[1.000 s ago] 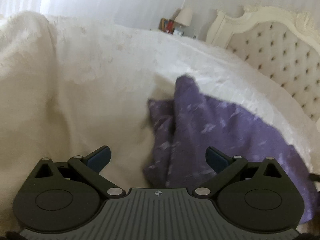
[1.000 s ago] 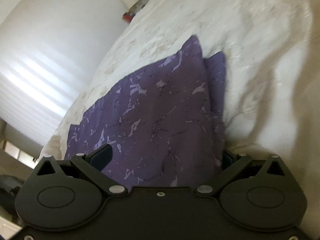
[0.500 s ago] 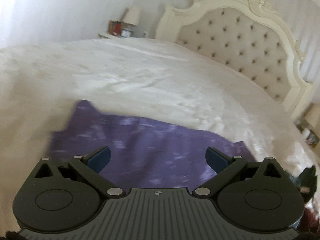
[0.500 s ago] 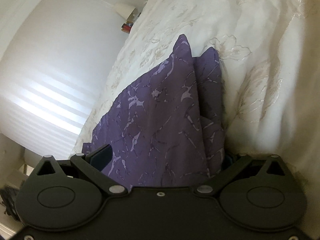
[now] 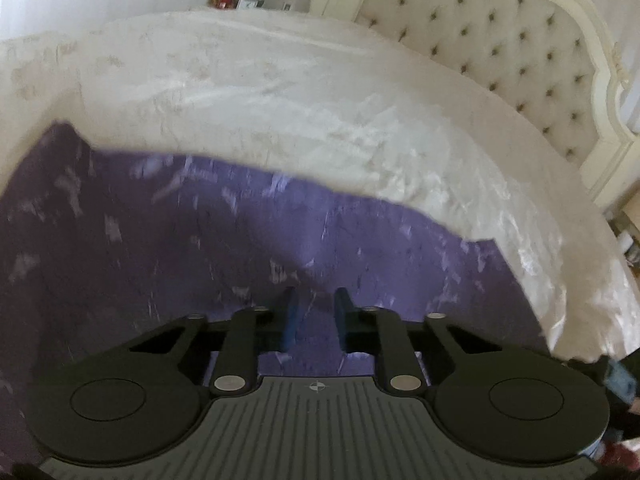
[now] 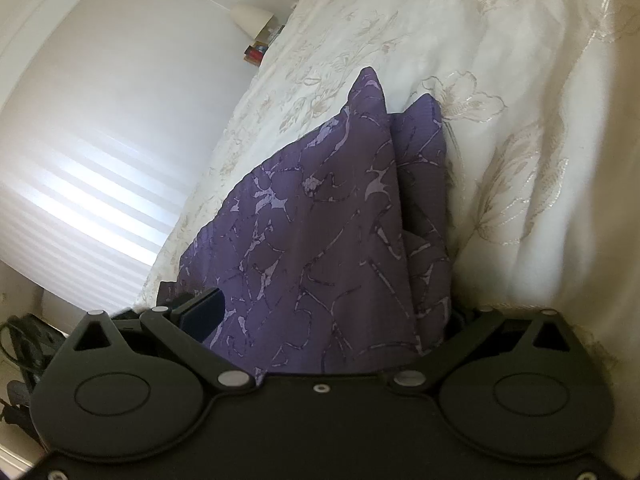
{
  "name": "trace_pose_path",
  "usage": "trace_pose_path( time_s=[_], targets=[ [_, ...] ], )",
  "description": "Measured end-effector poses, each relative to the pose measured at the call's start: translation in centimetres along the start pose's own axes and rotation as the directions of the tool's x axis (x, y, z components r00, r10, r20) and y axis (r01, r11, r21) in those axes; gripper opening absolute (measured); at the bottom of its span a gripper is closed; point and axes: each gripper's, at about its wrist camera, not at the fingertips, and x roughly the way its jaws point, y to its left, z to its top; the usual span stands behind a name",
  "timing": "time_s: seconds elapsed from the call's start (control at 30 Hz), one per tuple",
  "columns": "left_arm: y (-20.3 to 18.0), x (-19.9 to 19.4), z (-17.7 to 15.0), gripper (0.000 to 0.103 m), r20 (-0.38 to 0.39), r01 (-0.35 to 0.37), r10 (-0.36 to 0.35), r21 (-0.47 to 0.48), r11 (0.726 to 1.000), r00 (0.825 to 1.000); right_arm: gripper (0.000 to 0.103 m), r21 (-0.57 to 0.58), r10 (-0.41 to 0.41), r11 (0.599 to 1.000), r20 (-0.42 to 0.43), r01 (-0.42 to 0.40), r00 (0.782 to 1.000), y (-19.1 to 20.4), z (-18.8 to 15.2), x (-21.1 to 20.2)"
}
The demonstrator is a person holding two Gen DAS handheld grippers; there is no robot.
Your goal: Fold large clothes
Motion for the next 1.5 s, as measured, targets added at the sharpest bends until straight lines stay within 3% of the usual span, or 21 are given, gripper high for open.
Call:
trace_pose_path(
  time_s=[0.07, 0.17, 0.4, 0.8, 1.03, 1.07, 1.17, 1.4, 1.5],
  targets=[
    [0.4, 0.7, -0.9, 0.013, -0.026, -0.002, 0.002, 0.002, 1.0, 1.0, 0.103, -0.001, 0.0, 1.0, 0.0, 0.0, 1.0, 0.0, 0.0, 0.0],
    [0.8, 1.7, -1.6, 0.003, -0.042, -0.038, 0.04, 0.05, 0.998, 0.998, 0.103, -0.003, -0.001, 1.0, 0.0, 0.001, 1.0, 0.0, 0.0, 0.0],
    [0.6, 0.8, -1.6, 0.003, -0.049, -0.037, 0.039, 0.039, 0.999, 0.998, 0.103, -0.007, 0.006, 1.0, 0.004, -0.005, 1.0, -0.1, -0.1, 0.0],
    [0.7, -4.6, -7.9, 0.003, -0.046, 0.015, -0.016, -0.025, 1.0, 0.999, 0.103, -0.011, 0.012, 1.0, 0.011, -0.011, 1.0, -0.3, -0.2, -0.3],
    [0.7, -4.1, -8.4, 0.003, -0.033, 0.006, -0.006, -0.003, 1.0, 0.999, 0.102, -0.013, 0.029, 1.0, 0.014, -0.029, 0.999, -0.4, -0.1, -0.6],
    [0.9, -4.0, -8.6, 0.003, -0.029, 0.013, -0.014, -0.01, 1.0, 0.999, 0.097, -0.015, 0.032, 0.999, 0.013, -0.032, 0.999, -0.4, -0.1, -0.7],
    [1.3, -4.0, -9.1, 0.003, -0.017, 0.034, -0.034, -0.023, 0.999, 0.999, 0.057, -0.026, -0.02, 0.999, 0.014, 0.02, 1.0, -0.4, -0.3, -1.2],
    [1.7, -3.9, -8.9, 0.003, -0.018, 0.055, -0.055, -0.03, 0.998, 0.998, 0.032, 0.015, 0.01, 1.0, 0.052, -0.01, 0.999, 1.3, 0.1, -3.6],
    [2.2, -4.3, -8.8, 0.003, -0.027, 0.084, -0.085, -0.042, 0.996, 0.996, 0.031, 0.034, 0.027, 0.999, 0.05, -0.029, 0.998, 3.4, 0.7, -4.6]
  ],
)
